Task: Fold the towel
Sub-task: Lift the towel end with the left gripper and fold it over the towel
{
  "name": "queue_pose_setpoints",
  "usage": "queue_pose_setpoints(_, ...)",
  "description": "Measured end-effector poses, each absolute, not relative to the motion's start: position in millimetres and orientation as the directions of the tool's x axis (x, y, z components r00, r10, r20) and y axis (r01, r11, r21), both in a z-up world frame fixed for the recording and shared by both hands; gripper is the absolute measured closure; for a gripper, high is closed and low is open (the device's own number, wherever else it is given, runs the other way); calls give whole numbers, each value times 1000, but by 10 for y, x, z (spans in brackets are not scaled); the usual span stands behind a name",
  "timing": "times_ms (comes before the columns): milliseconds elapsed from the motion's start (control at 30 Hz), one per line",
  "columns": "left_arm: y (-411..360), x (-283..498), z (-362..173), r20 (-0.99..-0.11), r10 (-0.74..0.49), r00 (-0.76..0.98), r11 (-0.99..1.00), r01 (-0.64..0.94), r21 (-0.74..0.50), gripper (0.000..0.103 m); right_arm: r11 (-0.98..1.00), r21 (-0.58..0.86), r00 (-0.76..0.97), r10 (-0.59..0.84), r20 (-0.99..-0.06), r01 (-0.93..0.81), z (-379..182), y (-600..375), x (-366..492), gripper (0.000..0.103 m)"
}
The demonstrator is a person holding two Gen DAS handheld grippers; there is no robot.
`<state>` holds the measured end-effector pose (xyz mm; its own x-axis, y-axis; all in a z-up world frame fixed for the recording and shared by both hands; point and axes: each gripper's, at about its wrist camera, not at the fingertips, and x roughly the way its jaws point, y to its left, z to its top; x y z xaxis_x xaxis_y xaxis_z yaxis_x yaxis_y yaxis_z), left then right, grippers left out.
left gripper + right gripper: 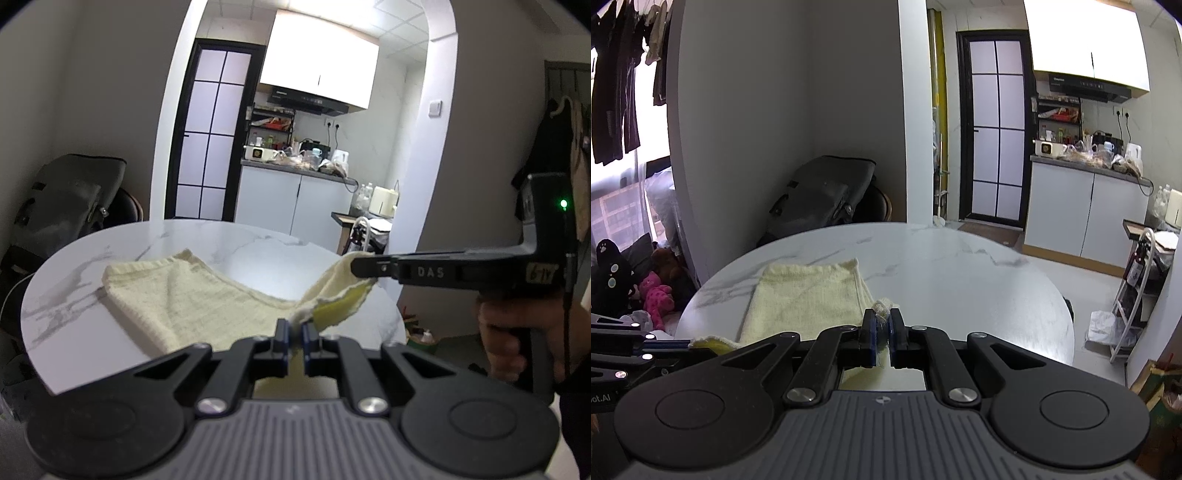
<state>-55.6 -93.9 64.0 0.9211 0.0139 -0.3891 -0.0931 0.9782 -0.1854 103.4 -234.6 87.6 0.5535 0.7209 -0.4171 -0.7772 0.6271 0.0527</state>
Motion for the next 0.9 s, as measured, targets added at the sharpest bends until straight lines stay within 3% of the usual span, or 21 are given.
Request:
queue_pose_setpoints(367, -474, -371, 922, -366, 15, 930, 972, -99, -211, 95, 625, 60, 563, 737, -374, -778, 1117, -1907, 1219, 96)
queue_pose_setpoints(900, 172, -204, 1120, -344, 14, 939, 968, -99, -231, 95, 587, -1, 542, 748, -383, -810, 1234, -1273, 1391, 96)
